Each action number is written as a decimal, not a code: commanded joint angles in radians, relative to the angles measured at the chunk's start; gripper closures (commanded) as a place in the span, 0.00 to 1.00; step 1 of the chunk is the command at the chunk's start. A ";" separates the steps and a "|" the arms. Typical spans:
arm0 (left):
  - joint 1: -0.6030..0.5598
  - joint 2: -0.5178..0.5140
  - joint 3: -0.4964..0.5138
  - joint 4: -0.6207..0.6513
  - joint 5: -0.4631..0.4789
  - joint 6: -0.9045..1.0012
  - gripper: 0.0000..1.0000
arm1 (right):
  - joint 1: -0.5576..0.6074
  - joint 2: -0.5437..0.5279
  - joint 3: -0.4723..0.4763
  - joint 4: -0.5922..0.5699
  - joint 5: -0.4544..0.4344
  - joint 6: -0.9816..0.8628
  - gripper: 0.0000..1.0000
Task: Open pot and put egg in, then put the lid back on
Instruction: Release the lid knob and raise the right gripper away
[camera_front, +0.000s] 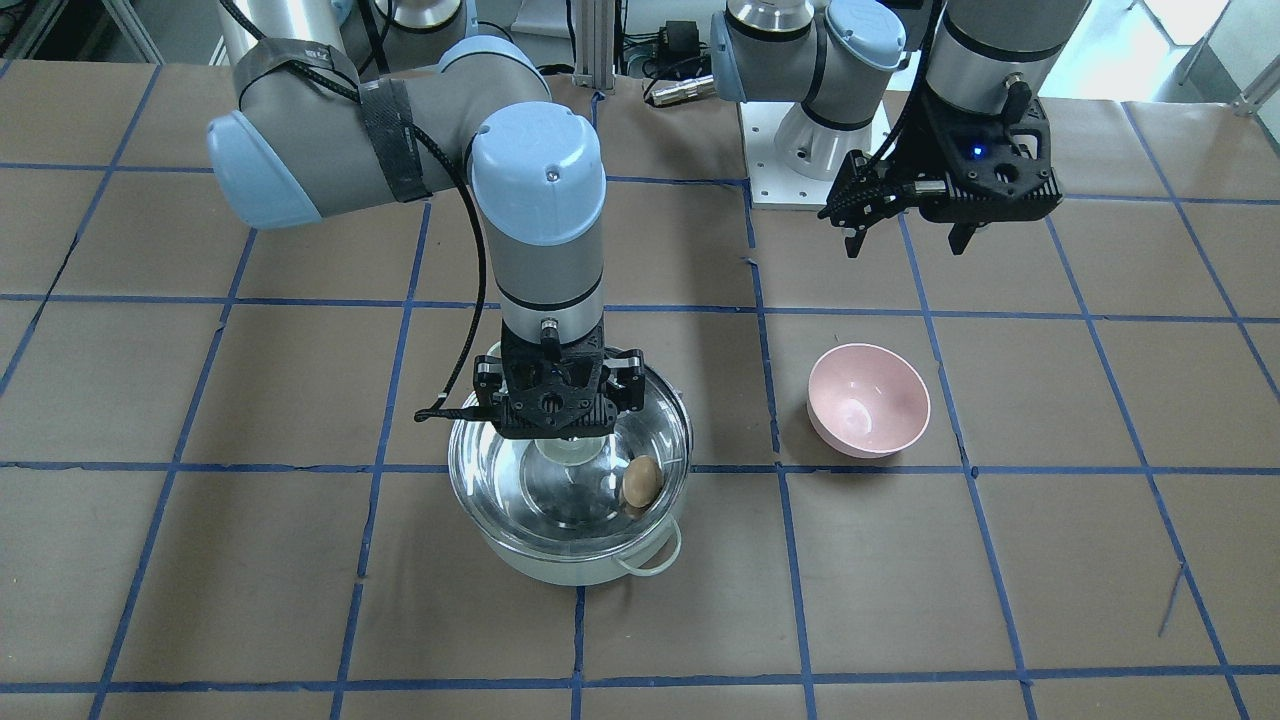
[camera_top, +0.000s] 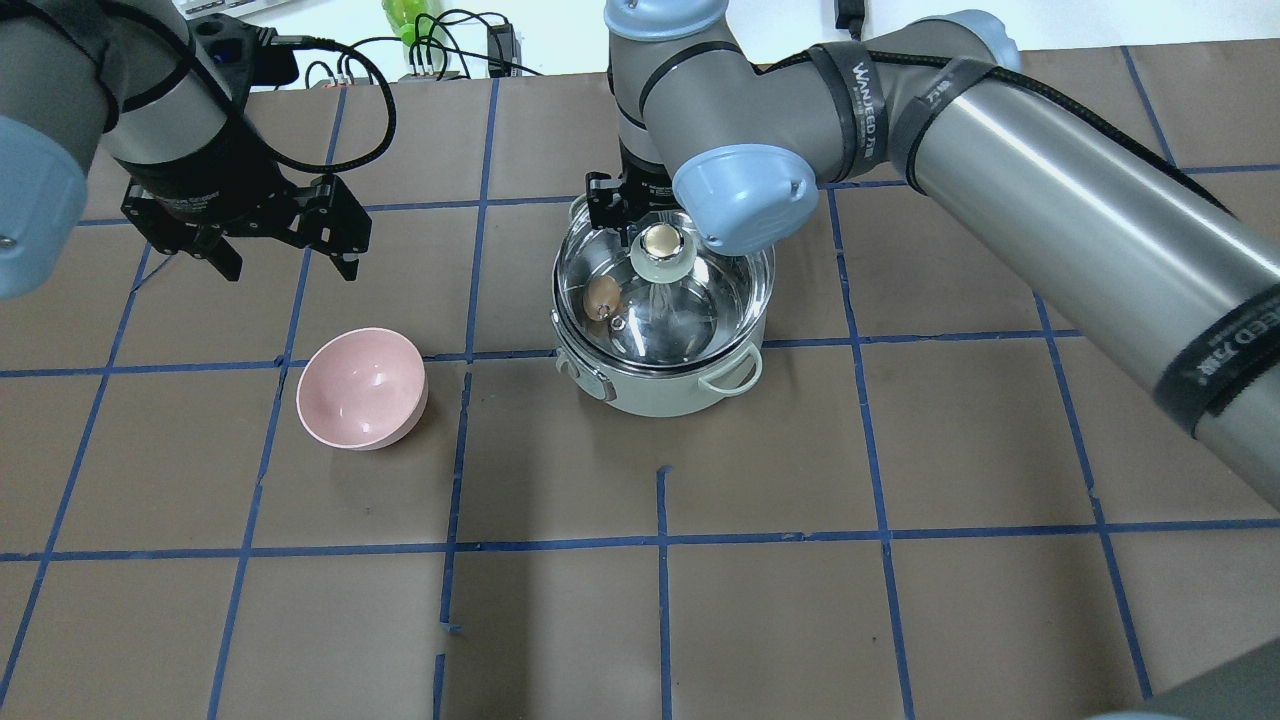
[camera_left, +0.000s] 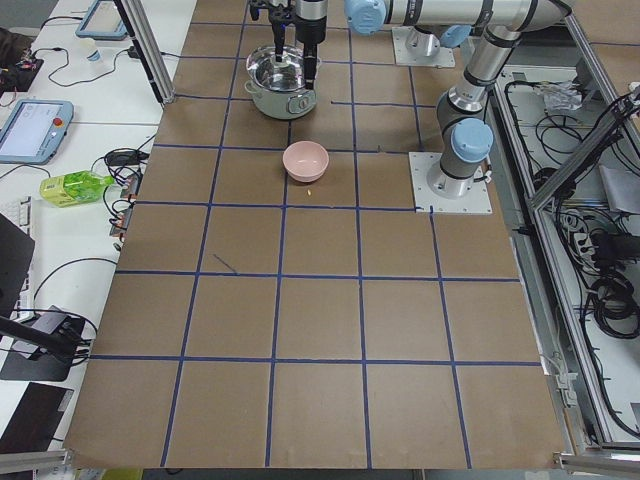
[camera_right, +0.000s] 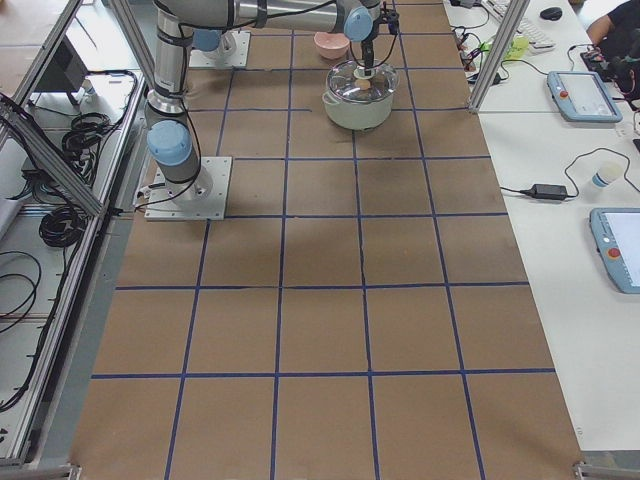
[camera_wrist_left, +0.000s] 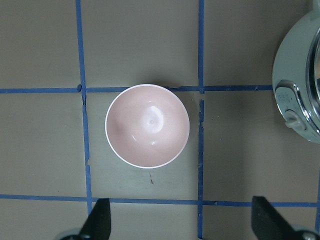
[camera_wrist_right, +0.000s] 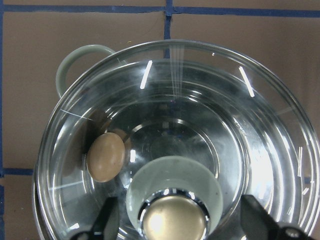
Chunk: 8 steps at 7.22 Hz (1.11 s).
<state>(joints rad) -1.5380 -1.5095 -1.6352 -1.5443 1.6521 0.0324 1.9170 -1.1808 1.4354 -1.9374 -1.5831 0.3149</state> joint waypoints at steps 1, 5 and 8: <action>0.001 0.000 0.000 0.000 0.000 0.000 0.02 | -0.095 -0.107 -0.003 0.160 -0.001 -0.060 0.06; 0.001 0.000 0.000 0.001 0.000 0.000 0.02 | -0.326 -0.282 0.016 0.375 0.005 -0.288 0.00; -0.001 0.000 0.000 0.003 0.000 -0.003 0.02 | -0.319 -0.286 0.030 0.373 0.008 -0.283 0.00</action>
<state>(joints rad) -1.5386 -1.5094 -1.6352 -1.5422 1.6521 0.0299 1.5995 -1.4645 1.4629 -1.5661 -1.5762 0.0337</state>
